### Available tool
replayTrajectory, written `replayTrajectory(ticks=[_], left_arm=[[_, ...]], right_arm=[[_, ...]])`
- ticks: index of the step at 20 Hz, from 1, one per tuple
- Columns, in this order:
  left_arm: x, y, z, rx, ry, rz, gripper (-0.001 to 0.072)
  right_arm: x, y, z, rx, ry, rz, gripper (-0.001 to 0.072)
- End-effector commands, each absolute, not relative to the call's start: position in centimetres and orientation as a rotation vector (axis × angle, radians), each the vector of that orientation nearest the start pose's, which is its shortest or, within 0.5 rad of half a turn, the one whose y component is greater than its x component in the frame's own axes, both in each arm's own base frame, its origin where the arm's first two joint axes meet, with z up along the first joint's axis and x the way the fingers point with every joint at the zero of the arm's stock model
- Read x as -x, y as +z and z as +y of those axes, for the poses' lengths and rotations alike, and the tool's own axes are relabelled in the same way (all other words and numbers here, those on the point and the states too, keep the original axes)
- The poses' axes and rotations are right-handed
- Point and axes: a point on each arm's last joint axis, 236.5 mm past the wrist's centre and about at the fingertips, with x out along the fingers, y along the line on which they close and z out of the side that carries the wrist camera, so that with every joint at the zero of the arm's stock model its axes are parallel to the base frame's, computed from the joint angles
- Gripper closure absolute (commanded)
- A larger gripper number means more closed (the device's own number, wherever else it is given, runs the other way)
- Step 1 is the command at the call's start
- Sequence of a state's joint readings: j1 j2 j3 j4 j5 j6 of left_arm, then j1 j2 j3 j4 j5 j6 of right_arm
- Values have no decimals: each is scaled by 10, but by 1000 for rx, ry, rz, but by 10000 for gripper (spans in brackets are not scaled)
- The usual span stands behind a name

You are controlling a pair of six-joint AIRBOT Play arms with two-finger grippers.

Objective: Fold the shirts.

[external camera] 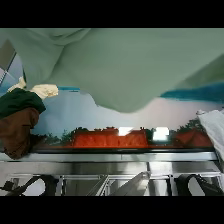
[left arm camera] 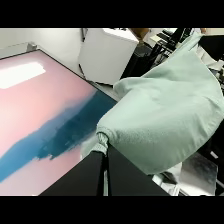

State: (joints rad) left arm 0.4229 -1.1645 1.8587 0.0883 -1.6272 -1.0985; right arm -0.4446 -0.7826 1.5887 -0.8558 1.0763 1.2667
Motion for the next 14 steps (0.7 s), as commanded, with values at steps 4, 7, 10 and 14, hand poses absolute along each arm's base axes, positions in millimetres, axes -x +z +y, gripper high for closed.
replayTrajectory(ticks=[4, 7, 10, 14], left_arm=[[-384, 295, -112, 554, -1018, 628, 682], [-448, 184, -110, 686, -940, 767, 683], [-507, 95, -88, 819, -818, 838, 426], [-548, 113, -39, 942, -877, 703, 73]], right_arm=[[-444, 277, 22, -282, 408, 541, 694], [-507, 159, 47, -372, 464, 760, 693], [-545, 62, 53, -454, 431, 881, 616], [-542, 44, 24, -541, 396, 926, 292]])
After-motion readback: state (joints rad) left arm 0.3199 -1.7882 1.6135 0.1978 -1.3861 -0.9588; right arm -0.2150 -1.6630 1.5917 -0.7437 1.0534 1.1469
